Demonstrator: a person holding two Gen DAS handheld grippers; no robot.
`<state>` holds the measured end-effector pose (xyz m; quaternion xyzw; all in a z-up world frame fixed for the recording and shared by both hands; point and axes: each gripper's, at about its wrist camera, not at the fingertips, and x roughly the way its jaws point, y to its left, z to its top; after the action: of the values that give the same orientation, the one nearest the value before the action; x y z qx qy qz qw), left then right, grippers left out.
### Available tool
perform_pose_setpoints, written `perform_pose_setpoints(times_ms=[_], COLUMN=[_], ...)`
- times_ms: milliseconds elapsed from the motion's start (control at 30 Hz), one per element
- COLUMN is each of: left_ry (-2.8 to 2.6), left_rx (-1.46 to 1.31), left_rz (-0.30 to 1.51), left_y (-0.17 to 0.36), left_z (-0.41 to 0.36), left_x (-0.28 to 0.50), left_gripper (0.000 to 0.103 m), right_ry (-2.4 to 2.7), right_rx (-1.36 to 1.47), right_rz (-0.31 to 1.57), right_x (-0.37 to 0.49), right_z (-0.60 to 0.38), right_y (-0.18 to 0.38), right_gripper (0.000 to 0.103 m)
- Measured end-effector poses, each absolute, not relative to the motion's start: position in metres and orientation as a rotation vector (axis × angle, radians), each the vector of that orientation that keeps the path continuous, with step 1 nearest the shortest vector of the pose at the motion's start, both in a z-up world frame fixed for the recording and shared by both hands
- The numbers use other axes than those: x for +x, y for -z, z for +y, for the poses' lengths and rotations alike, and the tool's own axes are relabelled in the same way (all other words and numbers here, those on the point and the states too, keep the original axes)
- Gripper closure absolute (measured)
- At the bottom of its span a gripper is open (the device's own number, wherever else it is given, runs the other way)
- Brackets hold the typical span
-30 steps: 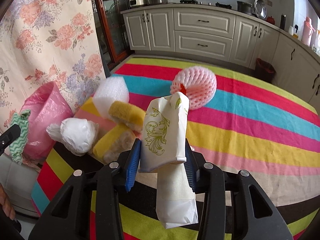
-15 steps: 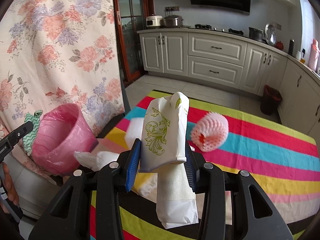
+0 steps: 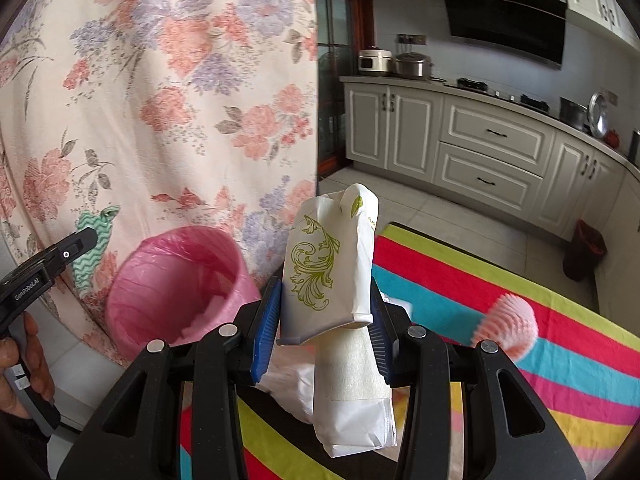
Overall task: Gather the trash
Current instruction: 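Carry the cloth and paper packet over the pink bin and open both tools, then move both open tools back to the remaining trash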
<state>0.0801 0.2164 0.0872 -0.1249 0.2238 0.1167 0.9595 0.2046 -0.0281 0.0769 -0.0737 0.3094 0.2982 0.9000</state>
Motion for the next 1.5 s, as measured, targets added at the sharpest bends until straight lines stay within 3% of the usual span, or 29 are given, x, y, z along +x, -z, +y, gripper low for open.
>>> perform_pose_setpoints(times_ms=[967, 1000, 1067, 1500], left_ry=[-0.368, -0.371, -0.382, -0.37], left_rx=[-0.23, -0.231, -0.242, -0.244], left_rz=[0.444, 0.444, 0.441, 0.443], left_y=[-0.097, -0.097, -0.096, -0.096], left_z=[0.268, 0.268, 0.271, 0.264], left_x=[0.085, 0.086, 0.087, 0.08], left_gripper=[0.069, 0.065, 0.05, 0.05], right_ry=[-0.891, -0.899, -0.905, -0.863], right_rx=[-0.267, -0.268, -0.277, -0.237], right_rz=[0.642, 0.645, 0.648, 0.653], right_x=[0.199, 0.199, 0.2, 0.204], right_z=[0.128, 0.131, 0.134, 0.109], right_y=[-0.063, -0.062, -0.059, -0.058], right_gripper=[0.06, 0.059, 0.047, 0.038])
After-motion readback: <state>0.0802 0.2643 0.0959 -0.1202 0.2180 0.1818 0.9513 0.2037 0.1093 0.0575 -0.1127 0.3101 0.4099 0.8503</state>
